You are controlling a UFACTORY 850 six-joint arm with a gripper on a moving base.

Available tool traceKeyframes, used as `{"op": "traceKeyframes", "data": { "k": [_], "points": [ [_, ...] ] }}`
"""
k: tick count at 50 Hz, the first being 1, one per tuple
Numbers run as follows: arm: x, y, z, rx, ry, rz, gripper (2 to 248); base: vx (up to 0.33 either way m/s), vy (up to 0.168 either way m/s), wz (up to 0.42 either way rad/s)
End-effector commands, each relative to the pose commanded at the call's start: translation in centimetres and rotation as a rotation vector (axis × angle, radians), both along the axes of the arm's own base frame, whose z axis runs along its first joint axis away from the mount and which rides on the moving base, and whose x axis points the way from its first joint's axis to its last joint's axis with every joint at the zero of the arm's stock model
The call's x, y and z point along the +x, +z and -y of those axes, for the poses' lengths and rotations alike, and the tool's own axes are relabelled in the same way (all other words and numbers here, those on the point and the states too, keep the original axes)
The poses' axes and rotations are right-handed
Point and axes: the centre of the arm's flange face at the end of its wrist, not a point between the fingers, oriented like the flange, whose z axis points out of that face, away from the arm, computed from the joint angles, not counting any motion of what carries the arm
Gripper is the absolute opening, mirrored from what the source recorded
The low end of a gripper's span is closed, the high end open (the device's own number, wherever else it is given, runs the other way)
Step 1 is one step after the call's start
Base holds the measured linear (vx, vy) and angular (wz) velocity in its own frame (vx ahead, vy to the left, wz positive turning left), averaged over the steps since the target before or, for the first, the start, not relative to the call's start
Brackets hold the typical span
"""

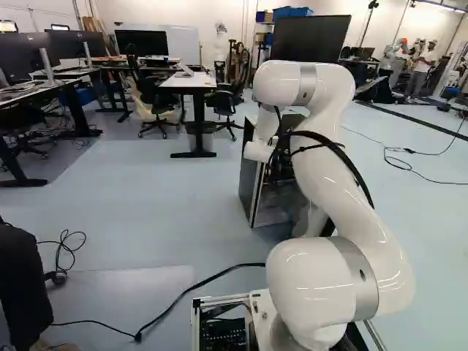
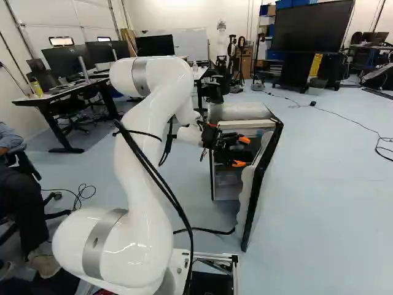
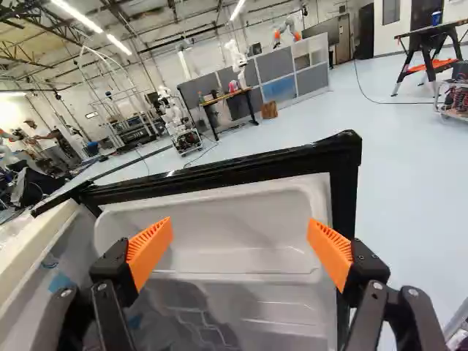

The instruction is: Open the fridge door

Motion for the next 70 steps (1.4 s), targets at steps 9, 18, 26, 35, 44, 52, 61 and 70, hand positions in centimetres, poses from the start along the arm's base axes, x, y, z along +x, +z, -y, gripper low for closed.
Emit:
{"op": "traceKeyframes", "data": {
  "k": [9, 18, 26, 35, 44, 52, 61, 70],
  "points": [
    [0.4, 0.1, 0.1, -0.014, 0.042, -0.001, 247, 0.000, 0.000, 0.000],
    [0.9, 0.3, 0.7, -0.028, 0.072, 0.004, 247, 0.000, 0.000, 0.000],
    [1.5, 0.3, 1.9, -0.036, 0.070, 0.015, 247, 0.000, 0.000, 0.000],
    [2.1, 0.4, 3.7, -0.039, 0.045, 0.032, 247, 0.000, 0.000, 0.000],
    [2.7, 0.5, 5.5, -0.045, 0.022, 0.049, 247, 0.000, 0.000, 0.000],
    [3.0, 0.5, 7.2, -0.052, 0.005, 0.060, 247, 0.000, 0.000, 0.000],
    [3.1, 0.6, 9.2, -0.061, -0.011, 0.069, 247, 0.000, 0.000, 0.000],
    [3.1, 0.7, 11.2, -0.070, -0.025, 0.078, 247, 0.000, 0.000, 0.000]
  ]
}}
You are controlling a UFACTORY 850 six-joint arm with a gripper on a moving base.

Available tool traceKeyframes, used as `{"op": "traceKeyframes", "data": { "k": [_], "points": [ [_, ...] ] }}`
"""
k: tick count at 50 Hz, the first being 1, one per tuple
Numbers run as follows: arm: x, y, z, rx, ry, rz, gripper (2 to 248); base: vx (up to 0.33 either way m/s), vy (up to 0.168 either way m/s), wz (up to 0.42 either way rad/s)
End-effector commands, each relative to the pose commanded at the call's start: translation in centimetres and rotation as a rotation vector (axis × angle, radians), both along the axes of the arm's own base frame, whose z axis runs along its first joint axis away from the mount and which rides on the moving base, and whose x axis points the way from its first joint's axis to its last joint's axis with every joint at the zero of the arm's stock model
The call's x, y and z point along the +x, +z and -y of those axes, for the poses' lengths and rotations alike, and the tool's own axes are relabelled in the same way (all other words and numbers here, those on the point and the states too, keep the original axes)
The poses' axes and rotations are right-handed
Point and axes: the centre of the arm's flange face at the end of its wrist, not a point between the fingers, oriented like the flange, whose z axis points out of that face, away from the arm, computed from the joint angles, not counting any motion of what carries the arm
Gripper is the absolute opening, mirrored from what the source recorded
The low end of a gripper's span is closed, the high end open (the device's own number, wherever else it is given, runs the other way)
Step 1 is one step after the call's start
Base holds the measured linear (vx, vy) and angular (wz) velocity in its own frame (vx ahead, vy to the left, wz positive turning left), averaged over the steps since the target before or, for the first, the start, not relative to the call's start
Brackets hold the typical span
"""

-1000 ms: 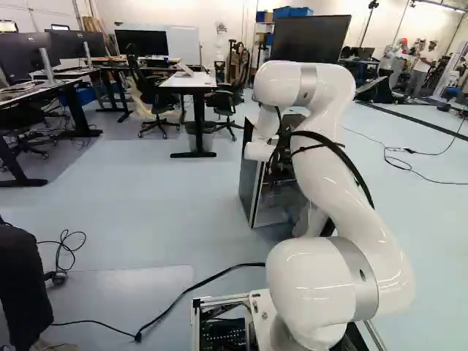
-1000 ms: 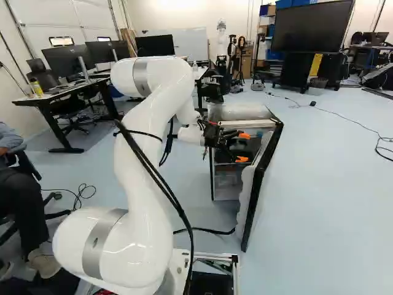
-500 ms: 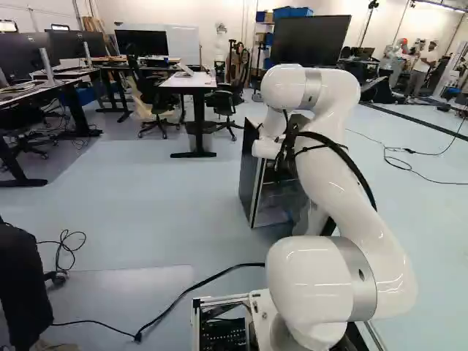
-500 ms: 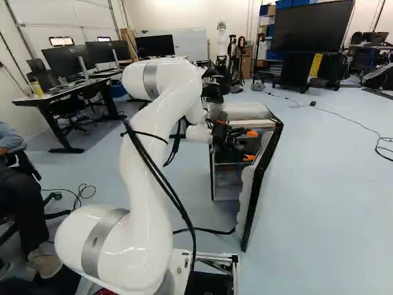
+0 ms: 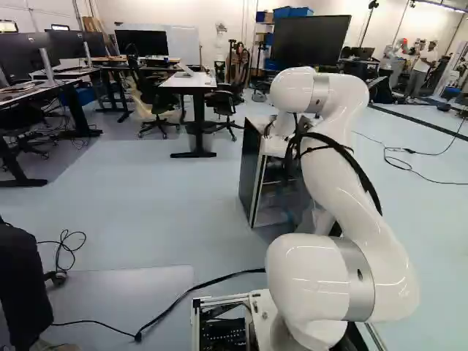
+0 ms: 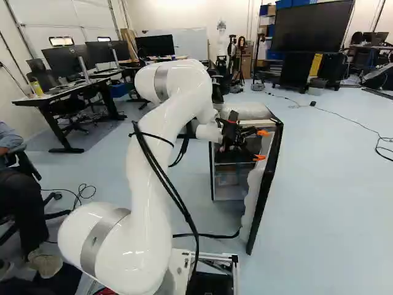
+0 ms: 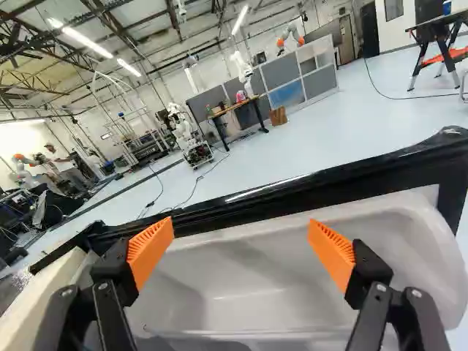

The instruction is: Open the fridge door

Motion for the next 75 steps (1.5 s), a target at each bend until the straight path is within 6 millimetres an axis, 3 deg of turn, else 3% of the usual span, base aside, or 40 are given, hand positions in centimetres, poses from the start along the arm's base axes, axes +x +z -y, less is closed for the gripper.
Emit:
{"op": "traceKeyframes", "data": {
  "k": [28, 57, 75],
  "points": [
    [-0.2, 0.2, 6.1, -0.025, -0.060, 0.031, 247, 0.000, 0.000, 0.000],
    [-0.3, 0.4, 6.7, -0.049, -0.011, 0.018, 247, 0.000, 0.000, 0.000],
    [-1.3, 0.5, 8.3, -0.058, -0.012, 0.007, 247, 0.000, 0.000, 0.000]
  ]
}}
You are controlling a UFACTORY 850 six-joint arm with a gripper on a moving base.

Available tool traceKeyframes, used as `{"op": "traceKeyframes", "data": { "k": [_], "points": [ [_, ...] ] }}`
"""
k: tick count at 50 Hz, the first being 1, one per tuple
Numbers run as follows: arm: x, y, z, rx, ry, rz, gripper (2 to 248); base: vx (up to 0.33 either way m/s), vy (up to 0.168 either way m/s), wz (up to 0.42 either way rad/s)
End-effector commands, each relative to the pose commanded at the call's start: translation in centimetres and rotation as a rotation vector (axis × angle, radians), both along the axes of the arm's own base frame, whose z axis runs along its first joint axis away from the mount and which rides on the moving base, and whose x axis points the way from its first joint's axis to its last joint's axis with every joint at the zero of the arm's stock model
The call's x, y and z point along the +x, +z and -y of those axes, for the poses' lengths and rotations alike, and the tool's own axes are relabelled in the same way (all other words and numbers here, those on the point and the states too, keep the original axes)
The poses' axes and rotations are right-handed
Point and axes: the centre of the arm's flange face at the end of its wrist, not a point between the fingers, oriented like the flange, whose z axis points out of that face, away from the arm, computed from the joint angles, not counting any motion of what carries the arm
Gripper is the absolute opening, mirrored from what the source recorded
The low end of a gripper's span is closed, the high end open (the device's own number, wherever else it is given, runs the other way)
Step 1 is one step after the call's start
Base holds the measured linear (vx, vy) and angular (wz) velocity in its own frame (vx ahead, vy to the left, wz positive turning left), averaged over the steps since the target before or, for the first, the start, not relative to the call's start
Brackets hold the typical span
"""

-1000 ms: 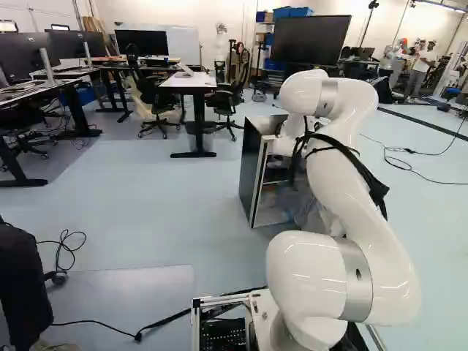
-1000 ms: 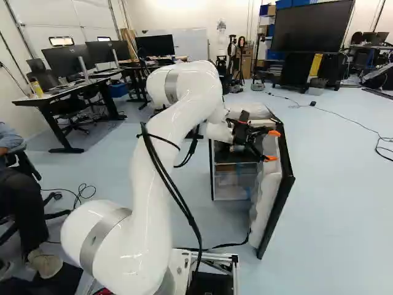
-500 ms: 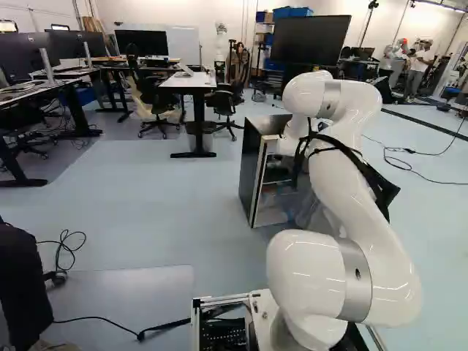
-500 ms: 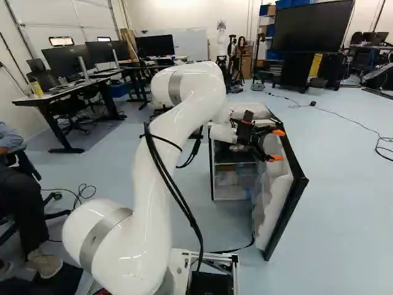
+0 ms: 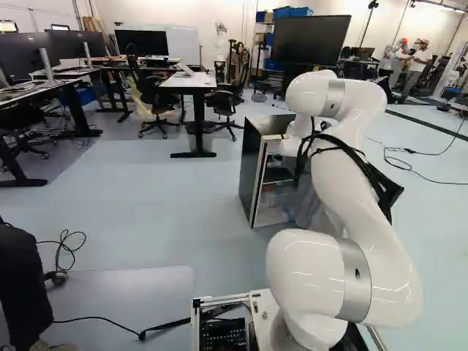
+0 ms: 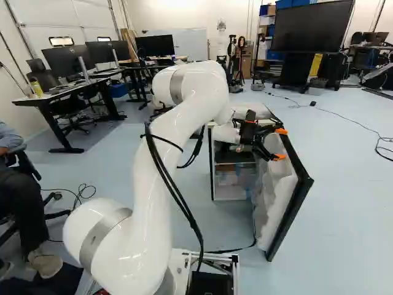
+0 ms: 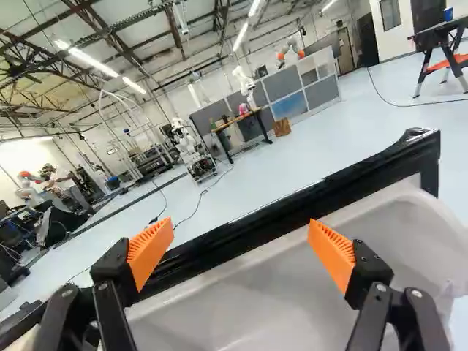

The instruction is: Open the fridge door

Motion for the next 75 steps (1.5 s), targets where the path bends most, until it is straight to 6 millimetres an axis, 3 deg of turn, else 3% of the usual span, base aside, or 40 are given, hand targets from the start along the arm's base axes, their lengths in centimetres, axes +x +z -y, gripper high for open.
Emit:
{"op": "traceKeyframes", "data": {
  "k": [18, 29, 75],
  "points": [
    [-3.1, 0.1, 0.2, 0.016, -0.021, -0.041, 247, 0.000, 0.000, 0.000],
    [-5.1, 0.2, -0.6, 0.023, -0.003, -0.080, 247, 0.000, 0.000, 0.000],
    [-12.1, 1.2, -9.8, 0.034, 0.237, -0.251, 247, 0.000, 0.000, 0.000]
  ]
}}
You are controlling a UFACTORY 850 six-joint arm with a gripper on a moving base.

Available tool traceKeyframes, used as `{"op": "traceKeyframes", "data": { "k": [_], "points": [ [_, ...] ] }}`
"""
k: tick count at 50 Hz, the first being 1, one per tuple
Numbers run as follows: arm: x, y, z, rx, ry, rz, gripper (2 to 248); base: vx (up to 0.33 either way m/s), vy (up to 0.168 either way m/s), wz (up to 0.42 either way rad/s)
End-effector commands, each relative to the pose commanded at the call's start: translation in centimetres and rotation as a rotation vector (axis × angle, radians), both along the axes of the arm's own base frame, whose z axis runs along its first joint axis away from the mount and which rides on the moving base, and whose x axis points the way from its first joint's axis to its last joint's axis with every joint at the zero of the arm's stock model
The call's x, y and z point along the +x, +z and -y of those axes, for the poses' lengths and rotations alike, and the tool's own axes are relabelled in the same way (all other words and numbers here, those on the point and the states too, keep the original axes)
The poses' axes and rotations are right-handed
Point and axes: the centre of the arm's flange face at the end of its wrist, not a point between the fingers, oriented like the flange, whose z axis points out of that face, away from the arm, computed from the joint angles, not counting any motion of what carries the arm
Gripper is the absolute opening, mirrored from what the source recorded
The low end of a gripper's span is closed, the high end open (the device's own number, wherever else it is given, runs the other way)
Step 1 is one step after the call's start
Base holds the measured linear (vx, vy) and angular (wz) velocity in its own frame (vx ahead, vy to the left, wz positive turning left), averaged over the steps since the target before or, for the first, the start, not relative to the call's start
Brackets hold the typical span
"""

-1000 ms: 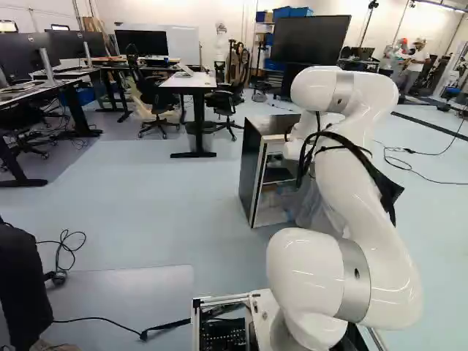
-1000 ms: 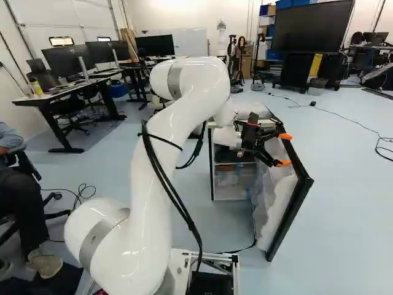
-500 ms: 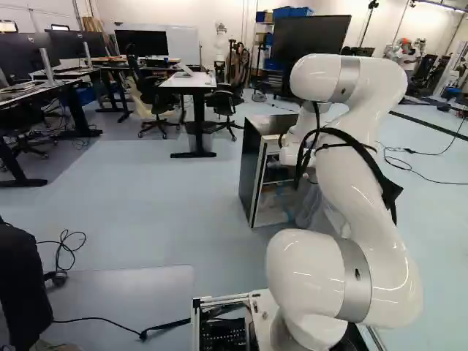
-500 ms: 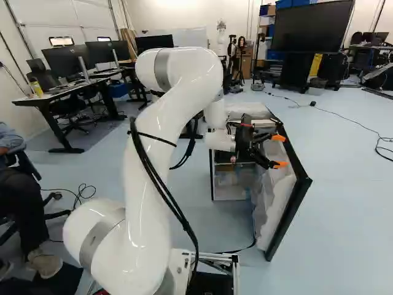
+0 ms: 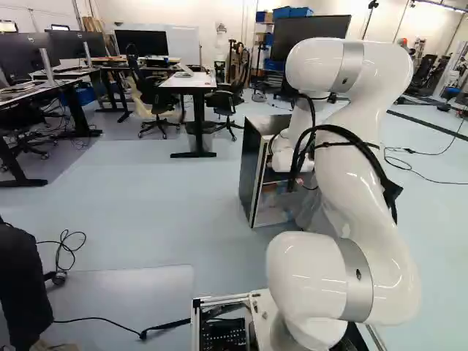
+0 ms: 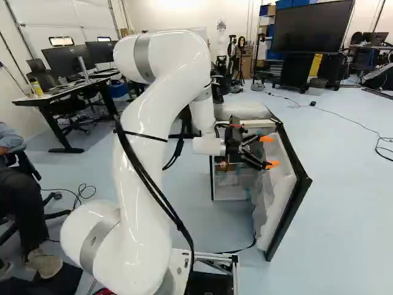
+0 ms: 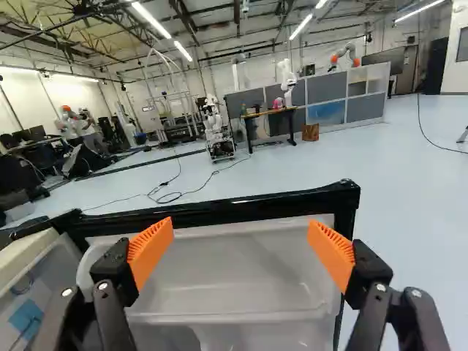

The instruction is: Open the fridge door

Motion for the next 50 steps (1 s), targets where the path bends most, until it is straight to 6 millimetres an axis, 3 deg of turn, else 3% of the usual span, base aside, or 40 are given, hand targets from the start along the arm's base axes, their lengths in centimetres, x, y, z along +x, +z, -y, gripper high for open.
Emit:
{"op": "traceKeyframes", "data": {
  "k": [20, 50],
  "points": [
    [-3.0, 0.3, -3.8, 0.010, 0.083, -0.056, 247, 0.000, 0.000, 0.000],
    [-3.4, 0.6, -4.3, 0.016, 0.112, -0.060, 247, 0.000, 0.000, 0.000]
  ]
}}
